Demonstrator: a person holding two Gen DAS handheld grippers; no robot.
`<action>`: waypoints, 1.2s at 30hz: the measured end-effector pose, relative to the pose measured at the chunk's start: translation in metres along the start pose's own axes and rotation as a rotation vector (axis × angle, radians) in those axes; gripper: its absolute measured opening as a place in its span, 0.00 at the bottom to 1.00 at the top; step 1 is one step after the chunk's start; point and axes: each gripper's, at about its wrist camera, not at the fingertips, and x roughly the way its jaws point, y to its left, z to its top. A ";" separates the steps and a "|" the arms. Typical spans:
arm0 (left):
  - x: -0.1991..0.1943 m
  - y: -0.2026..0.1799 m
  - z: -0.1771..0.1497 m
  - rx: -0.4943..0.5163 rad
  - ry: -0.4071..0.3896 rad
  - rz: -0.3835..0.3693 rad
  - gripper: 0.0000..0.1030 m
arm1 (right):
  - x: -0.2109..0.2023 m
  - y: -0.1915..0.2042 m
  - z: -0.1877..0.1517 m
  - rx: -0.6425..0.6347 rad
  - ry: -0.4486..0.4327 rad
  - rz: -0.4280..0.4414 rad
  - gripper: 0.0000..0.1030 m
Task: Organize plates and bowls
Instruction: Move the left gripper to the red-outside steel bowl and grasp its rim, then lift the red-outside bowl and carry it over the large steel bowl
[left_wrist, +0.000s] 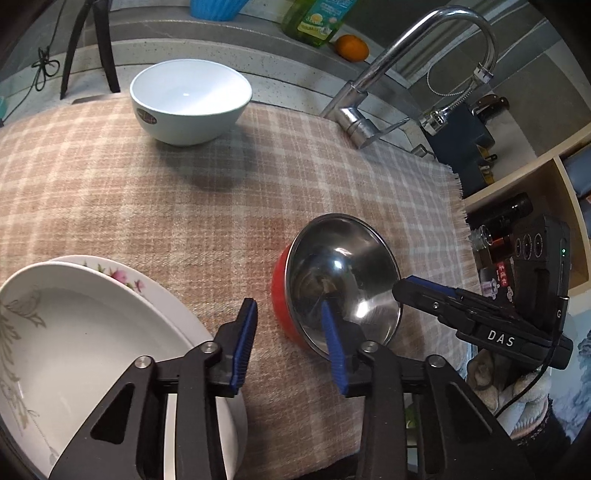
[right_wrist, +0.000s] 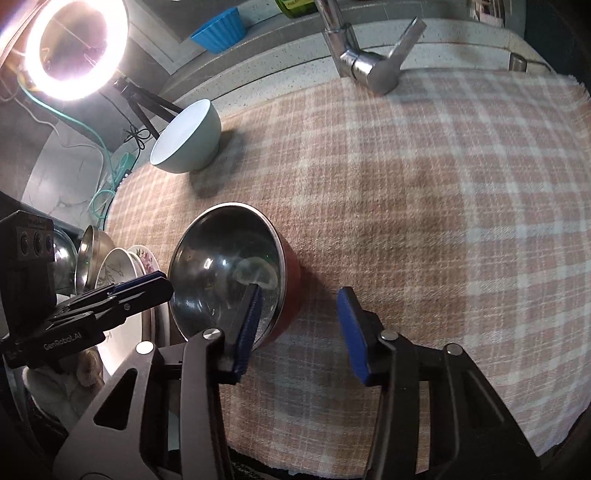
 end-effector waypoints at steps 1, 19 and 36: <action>0.001 0.002 0.000 -0.008 0.002 -0.003 0.29 | 0.001 0.000 0.001 0.000 0.001 0.001 0.39; 0.016 0.002 0.007 -0.009 0.013 -0.017 0.10 | 0.011 0.007 0.005 -0.004 0.034 0.022 0.12; -0.042 0.006 0.010 0.000 -0.100 -0.025 0.10 | -0.019 0.061 0.020 -0.080 -0.015 0.051 0.11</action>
